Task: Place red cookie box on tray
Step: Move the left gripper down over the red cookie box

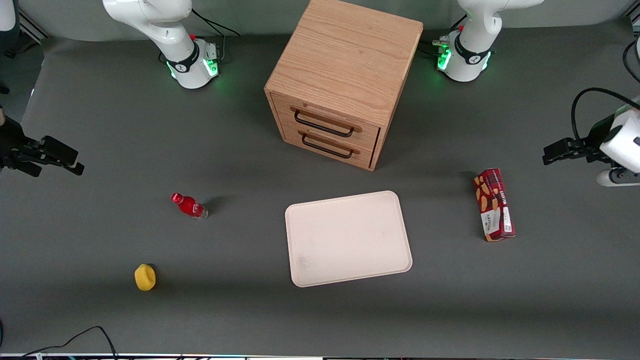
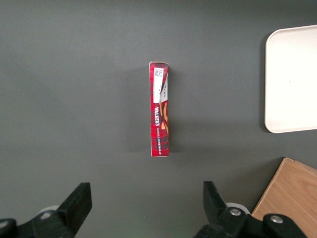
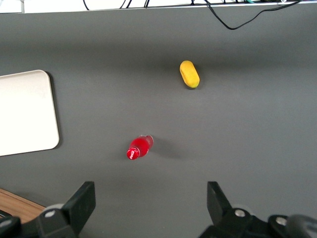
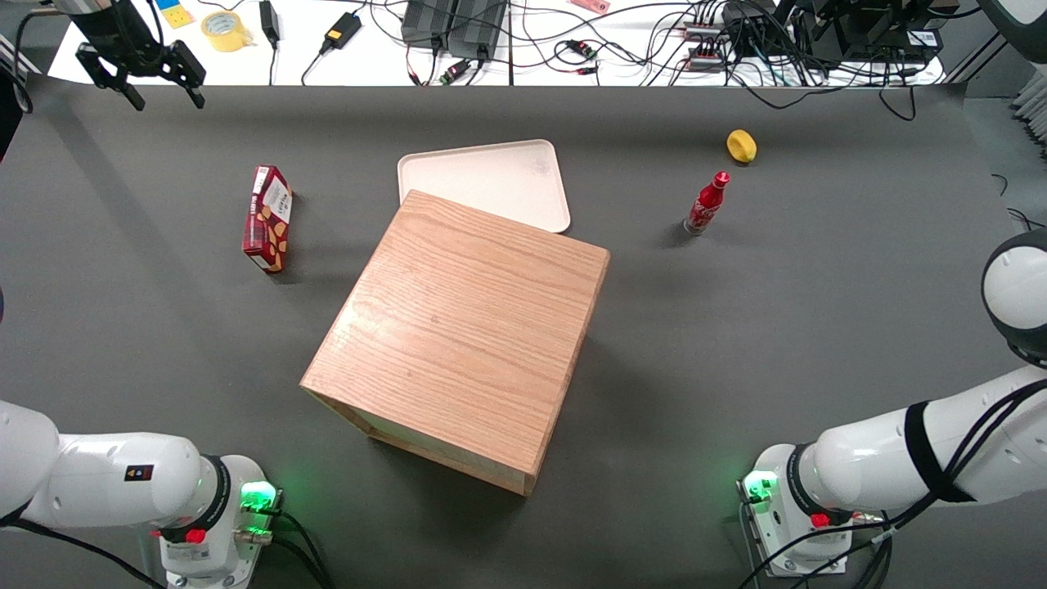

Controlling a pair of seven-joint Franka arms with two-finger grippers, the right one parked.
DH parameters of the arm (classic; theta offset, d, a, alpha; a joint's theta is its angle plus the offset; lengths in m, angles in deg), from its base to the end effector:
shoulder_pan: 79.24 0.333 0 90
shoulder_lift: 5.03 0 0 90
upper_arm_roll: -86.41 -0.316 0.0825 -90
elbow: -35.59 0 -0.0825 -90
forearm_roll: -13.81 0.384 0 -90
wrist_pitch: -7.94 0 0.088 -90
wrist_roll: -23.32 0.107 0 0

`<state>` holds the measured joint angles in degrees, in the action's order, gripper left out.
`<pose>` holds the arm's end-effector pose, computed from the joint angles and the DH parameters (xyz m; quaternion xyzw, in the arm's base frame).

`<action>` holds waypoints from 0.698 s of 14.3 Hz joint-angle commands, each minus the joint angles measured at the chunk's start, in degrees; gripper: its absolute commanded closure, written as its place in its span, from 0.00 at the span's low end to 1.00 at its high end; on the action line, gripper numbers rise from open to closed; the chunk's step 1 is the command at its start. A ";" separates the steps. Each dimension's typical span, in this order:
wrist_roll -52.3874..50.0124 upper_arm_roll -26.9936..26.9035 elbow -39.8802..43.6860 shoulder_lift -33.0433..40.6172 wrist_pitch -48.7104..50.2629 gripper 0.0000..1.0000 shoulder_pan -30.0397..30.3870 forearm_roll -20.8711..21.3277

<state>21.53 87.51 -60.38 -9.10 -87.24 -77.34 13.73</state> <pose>0.5758 0.0082 0.5426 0.9988 0.0227 -0.0424 0.0010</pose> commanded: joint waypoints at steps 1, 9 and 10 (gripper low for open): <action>0.55 0.04 -5.08 -0.41 -5.52 0.00 0.47 -0.01; 0.56 0.13 -20.44 -10.08 -32.37 0.00 -0.32 0.25; 0.64 0.13 -23.09 -11.30 -37.75 0.00 -0.14 0.25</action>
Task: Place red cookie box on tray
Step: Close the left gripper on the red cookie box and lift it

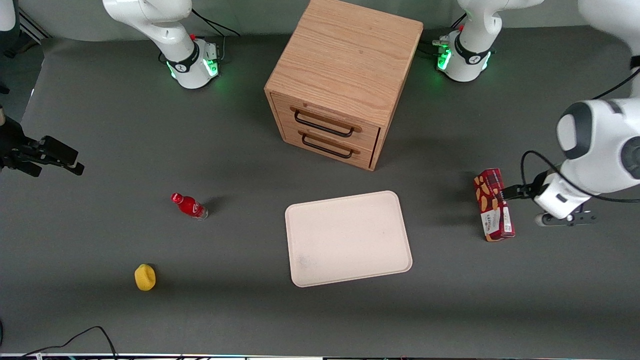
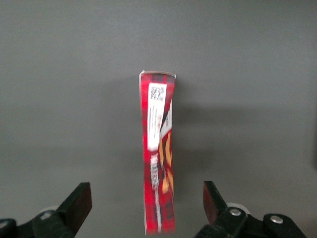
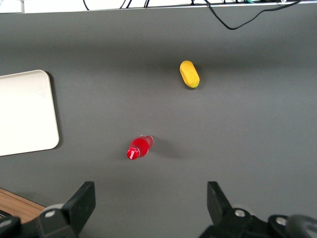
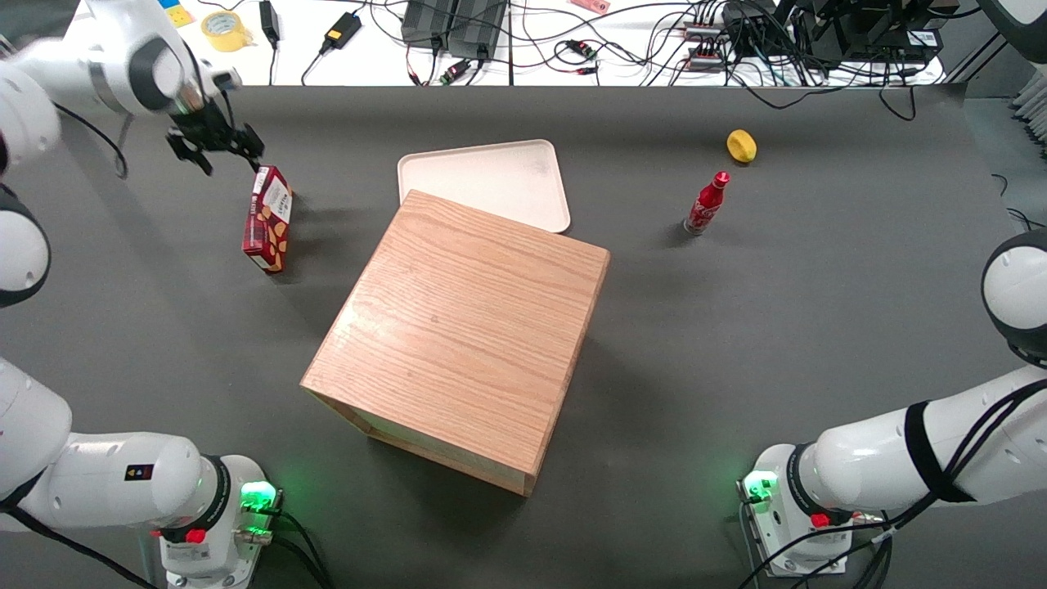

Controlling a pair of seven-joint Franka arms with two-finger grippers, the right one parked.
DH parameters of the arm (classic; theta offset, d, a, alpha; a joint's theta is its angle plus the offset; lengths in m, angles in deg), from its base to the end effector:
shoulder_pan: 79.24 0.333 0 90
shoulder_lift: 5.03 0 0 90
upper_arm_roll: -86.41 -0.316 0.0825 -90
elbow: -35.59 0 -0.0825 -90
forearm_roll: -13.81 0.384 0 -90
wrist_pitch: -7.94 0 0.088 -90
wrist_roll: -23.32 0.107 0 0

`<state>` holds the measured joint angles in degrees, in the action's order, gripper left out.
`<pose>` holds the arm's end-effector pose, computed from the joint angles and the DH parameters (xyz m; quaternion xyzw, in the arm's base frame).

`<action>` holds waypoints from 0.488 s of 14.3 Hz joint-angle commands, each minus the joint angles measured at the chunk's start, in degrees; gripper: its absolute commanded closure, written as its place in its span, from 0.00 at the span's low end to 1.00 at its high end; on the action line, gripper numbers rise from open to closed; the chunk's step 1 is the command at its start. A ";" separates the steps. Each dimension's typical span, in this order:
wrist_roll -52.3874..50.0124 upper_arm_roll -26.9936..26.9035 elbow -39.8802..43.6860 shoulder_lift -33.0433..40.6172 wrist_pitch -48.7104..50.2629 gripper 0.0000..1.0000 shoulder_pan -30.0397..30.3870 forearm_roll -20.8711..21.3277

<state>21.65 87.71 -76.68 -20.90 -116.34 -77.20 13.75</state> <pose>0.5993 0.0082 0.3295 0.9992 0.0217 -0.0337 0.0033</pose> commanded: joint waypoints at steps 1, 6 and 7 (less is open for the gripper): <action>0.52 -0.07 -7.86 -0.90 -12.27 0.08 -0.46 0.32; 2.54 0.02 -6.83 -2.94 -12.75 1.00 -0.38 1.29; 1.15 0.11 -4.90 -3.11 -12.14 1.00 -0.81 1.03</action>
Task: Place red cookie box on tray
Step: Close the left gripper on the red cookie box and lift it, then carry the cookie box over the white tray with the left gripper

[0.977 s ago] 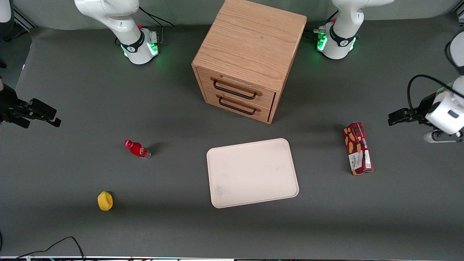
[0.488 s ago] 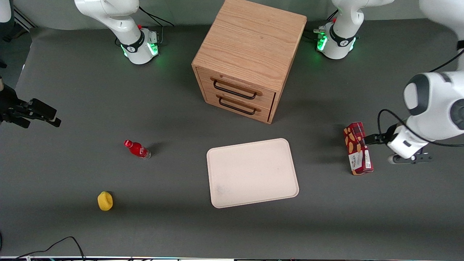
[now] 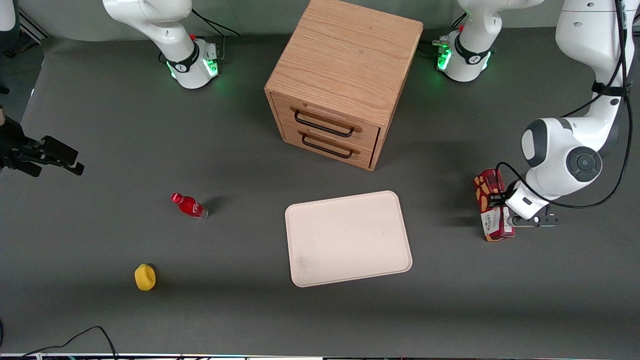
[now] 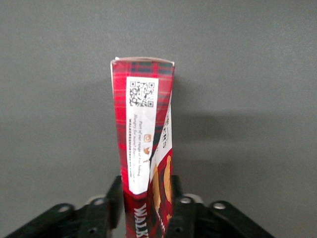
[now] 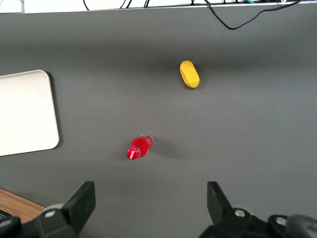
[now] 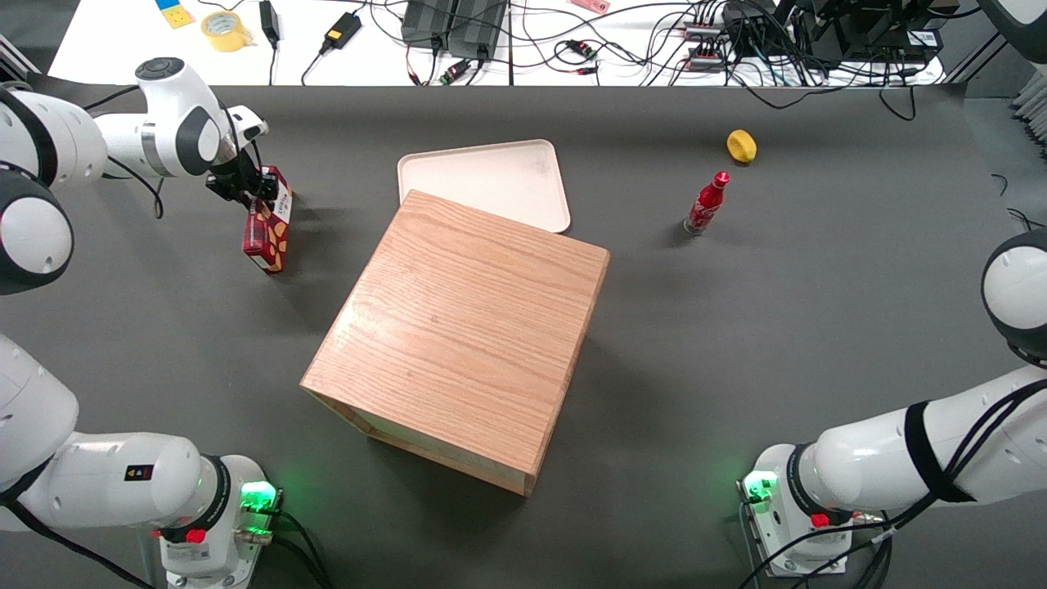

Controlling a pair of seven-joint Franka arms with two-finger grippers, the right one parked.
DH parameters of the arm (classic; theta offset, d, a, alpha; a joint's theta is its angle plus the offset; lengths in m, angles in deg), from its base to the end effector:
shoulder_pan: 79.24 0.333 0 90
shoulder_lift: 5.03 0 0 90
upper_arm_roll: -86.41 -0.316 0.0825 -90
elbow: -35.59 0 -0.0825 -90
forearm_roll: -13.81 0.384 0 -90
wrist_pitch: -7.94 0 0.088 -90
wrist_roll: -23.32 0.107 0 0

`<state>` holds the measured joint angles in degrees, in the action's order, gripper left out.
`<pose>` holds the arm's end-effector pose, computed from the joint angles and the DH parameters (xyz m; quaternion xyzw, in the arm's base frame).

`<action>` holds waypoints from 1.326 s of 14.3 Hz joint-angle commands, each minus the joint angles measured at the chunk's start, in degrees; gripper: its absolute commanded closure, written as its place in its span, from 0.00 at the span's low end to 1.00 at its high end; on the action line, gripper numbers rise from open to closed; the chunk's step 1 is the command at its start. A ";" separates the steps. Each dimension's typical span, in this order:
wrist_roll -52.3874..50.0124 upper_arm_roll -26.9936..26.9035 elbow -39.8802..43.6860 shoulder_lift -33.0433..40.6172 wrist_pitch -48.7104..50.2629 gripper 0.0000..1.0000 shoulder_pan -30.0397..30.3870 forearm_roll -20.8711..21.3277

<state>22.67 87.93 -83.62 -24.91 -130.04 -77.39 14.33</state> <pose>0.5848 0.0037 0.2573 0.9999 0.0059 -0.0096 0.0015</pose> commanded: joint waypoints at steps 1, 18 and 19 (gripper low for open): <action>-1.45 0.14 4.66 0.80 4.96 1.00 -1.32 0.01; -40.40 0.23 46.35 -23.89 22.05 1.00 -26.73 -0.08; -40.31 0.23 46.35 -23.98 22.05 1.00 -26.73 0.53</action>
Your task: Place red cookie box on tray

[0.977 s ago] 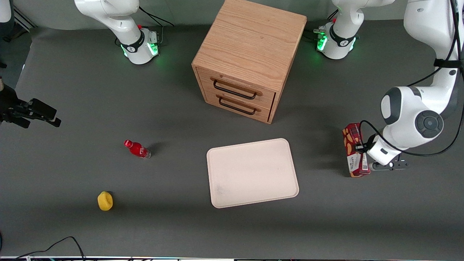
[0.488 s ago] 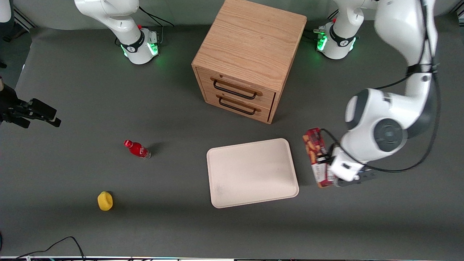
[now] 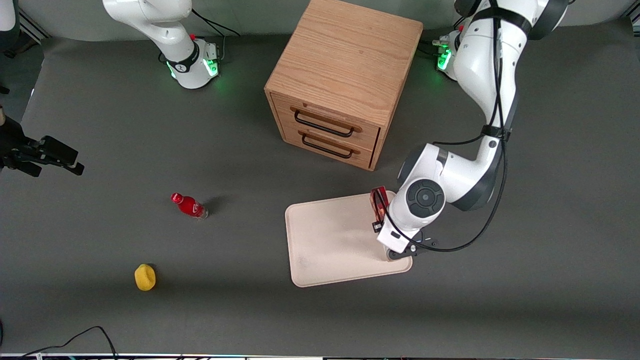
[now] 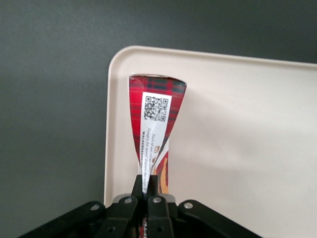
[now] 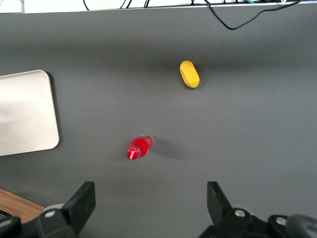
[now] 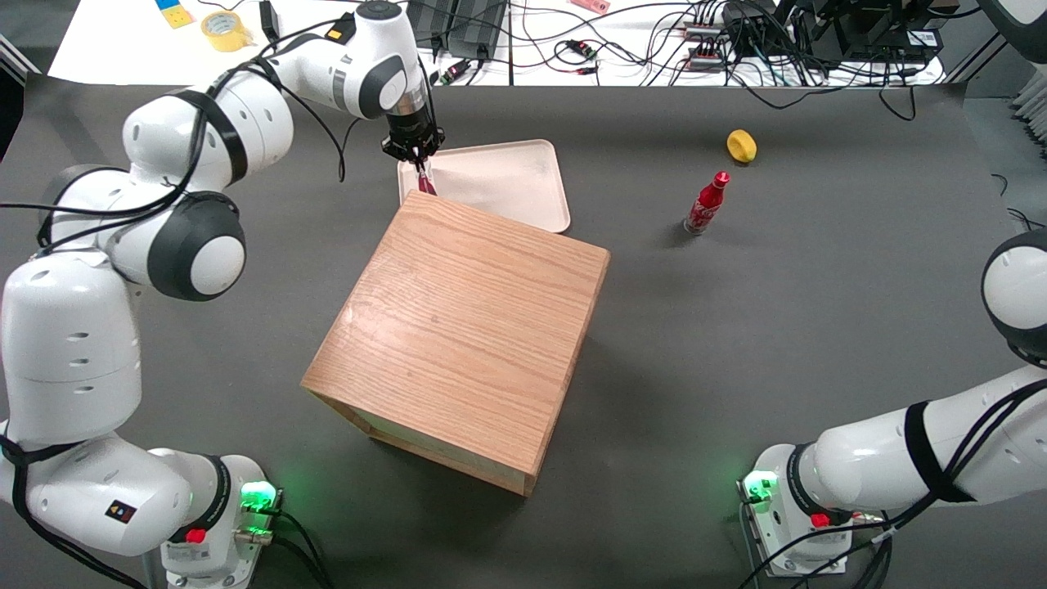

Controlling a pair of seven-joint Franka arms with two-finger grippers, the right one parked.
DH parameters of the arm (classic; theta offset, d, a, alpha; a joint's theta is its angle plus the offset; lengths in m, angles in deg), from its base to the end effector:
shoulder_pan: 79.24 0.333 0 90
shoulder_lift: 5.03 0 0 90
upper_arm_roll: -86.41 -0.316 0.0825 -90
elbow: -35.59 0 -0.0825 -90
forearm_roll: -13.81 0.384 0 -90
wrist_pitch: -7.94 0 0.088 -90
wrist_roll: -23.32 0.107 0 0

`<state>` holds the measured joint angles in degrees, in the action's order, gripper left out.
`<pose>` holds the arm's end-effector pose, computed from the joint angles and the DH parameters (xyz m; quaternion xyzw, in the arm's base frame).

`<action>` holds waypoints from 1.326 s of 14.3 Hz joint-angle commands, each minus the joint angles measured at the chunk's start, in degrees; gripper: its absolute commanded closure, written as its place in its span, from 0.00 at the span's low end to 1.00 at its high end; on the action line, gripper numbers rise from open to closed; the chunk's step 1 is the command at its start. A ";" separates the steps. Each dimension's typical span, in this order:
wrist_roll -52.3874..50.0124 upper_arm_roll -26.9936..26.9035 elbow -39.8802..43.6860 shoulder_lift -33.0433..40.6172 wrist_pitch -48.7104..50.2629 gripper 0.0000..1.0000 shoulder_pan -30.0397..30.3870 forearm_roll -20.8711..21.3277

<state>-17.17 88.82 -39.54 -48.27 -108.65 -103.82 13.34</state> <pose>0.6609 -0.3291 0.2875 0.9919 0.1248 -0.0227 0.0066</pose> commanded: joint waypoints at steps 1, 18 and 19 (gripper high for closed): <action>-0.47 -0.74 2.27 -0.62 0.66 1.00 -0.12 2.05; 22.69 -1.00 -0.35 22.03 31.06 0.00 16.02 0.82; 27.61 -0.92 -3.24 25.19 31.07 0.00 19.01 0.65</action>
<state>3.04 87.42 -35.92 -29.15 -77.80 -89.39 14.84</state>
